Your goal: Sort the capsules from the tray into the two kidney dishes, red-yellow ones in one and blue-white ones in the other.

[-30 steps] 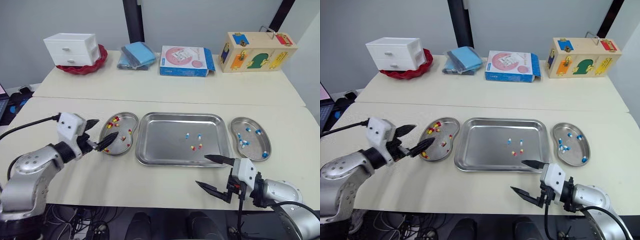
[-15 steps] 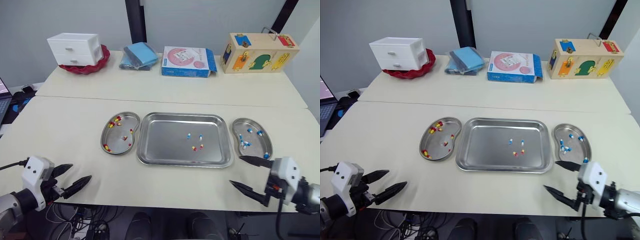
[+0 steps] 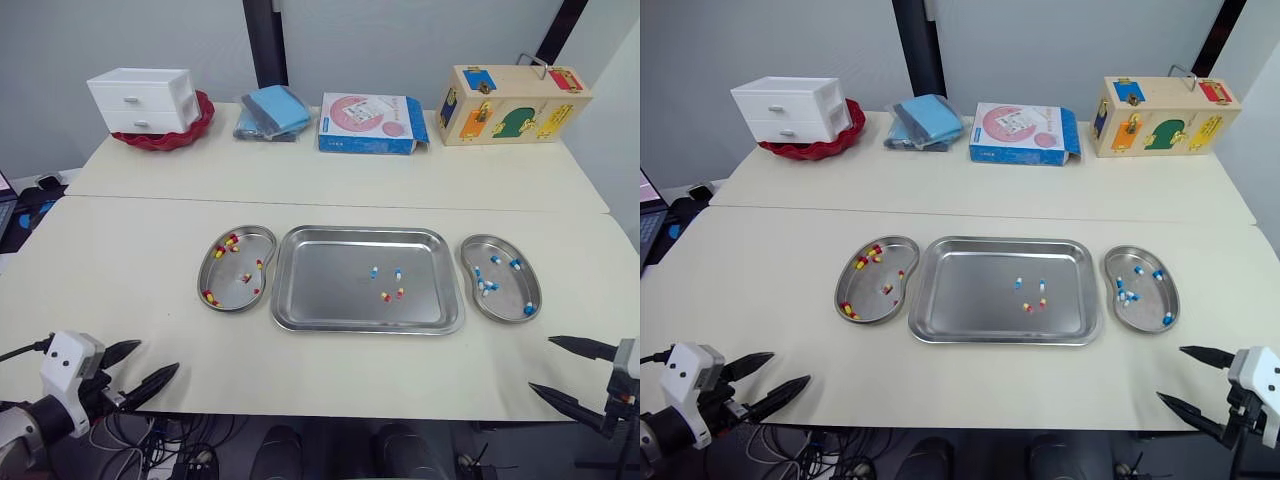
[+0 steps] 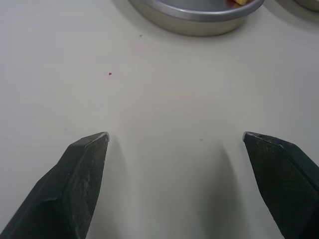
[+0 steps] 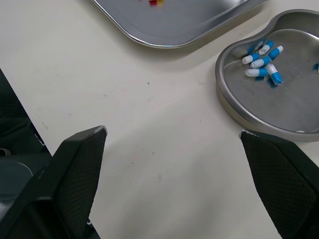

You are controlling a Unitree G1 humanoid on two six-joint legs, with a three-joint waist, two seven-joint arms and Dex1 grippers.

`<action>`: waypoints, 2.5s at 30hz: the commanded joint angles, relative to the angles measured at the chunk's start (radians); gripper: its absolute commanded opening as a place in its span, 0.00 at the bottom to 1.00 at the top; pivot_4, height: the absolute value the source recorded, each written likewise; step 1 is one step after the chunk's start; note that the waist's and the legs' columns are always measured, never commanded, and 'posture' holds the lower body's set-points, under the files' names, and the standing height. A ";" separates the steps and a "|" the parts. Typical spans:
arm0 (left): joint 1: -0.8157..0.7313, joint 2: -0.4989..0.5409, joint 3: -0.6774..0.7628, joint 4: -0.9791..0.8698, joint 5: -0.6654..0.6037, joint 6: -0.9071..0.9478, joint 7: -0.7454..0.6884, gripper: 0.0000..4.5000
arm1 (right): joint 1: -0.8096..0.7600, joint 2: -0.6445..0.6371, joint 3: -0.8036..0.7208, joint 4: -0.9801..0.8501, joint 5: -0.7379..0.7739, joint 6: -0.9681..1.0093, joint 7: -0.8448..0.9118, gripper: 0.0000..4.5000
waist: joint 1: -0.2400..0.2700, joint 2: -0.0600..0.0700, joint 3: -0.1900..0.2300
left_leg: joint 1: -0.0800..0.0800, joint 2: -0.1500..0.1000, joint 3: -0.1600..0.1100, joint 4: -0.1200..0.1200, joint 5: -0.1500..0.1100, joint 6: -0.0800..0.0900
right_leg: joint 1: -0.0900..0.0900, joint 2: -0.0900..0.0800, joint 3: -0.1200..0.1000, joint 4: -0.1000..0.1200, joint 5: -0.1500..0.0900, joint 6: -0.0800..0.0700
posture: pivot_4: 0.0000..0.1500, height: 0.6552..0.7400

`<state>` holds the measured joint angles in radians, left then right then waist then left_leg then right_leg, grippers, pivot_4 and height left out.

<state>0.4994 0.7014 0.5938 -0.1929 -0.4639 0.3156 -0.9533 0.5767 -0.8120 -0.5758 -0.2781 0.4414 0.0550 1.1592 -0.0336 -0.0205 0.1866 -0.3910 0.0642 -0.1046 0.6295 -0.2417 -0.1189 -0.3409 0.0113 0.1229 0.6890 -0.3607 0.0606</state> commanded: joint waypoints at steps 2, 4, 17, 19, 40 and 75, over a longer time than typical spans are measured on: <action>0.020 -0.009 0.009 -0.010 0.001 -0.040 -0.009 0.99 | 0.005 0.003 -0.013 -0.026 -0.006 -0.017 0.001 1.00 | 0.000 0.000 0.000 | 0.000 0.000 0.000 0.000 0.000 0.000 | 0.000 0.000 0.000 0.000 0.000 0.000 | 1.00 1.00; 0.027 -0.008 0.004 -0.023 0.000 -0.043 -0.010 0.99 | 0.006 0.003 -0.010 -0.031 -0.007 -0.017 0.000 1.00 | 0.000 0.000 0.000 | 0.000 0.000 0.000 0.000 0.000 0.000 | 0.000 0.000 0.000 0.000 0.000 0.000 | 1.00 1.00; -0.078 0.048 -0.123 -0.279 -0.070 0.055 -0.014 0.99 | -0.013 0.034 0.039 -0.142 -0.003 0.019 -0.055 1.00 | 0.003 0.000 0.000 | 0.000 0.000 0.000 0.000 0.000 0.000 | 0.001 0.000 0.000 0.000 0.000 0.000 | 1.00 1.00; -0.132 0.058 -0.163 -0.329 -0.088 0.096 0.006 0.99 | -0.027 0.052 0.064 -0.181 0.000 0.032 -0.082 1.00 | 0.004 0.000 0.000 | 0.001 0.000 -0.001 0.001 0.000 0.000 | 0.003 0.000 -0.001 0.000 0.000 0.000 | 1.00 1.00; -0.274 0.107 -0.311 -0.431 -0.156 0.221 0.004 0.99 | -0.090 0.172 0.319 -0.377 -0.062 0.108 -0.312 1.00 | 0.002 0.002 0.000 | 0.001 0.000 -0.002 0.000 0.000 0.000 | 0.003 0.000 -0.001 0.000 0.000 0.000 | 1.00 1.00; -1.114 -0.358 -1.029 0.167 0.275 0.220 0.070 0.52 | 0.004 0.256 0.448 -0.376 -0.151 0.004 -0.411 1.00 | 0.004 0.003 -0.001 | 0.001 -0.001 -0.004 0.002 0.000 0.000 | 0.004 0.000 -0.003 0.001 0.001 0.001 | 1.00 1.00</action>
<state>-0.5964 0.3530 -0.4240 -0.0268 -0.2009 0.5593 -0.8682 0.5768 -0.5622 -0.1319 -0.6140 0.2921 0.0749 0.7572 -0.0299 -0.0178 0.1854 -0.3904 0.0627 -0.1084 0.6313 -0.2414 -0.1191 -0.3372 0.0118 0.1202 0.6901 -0.3601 0.0611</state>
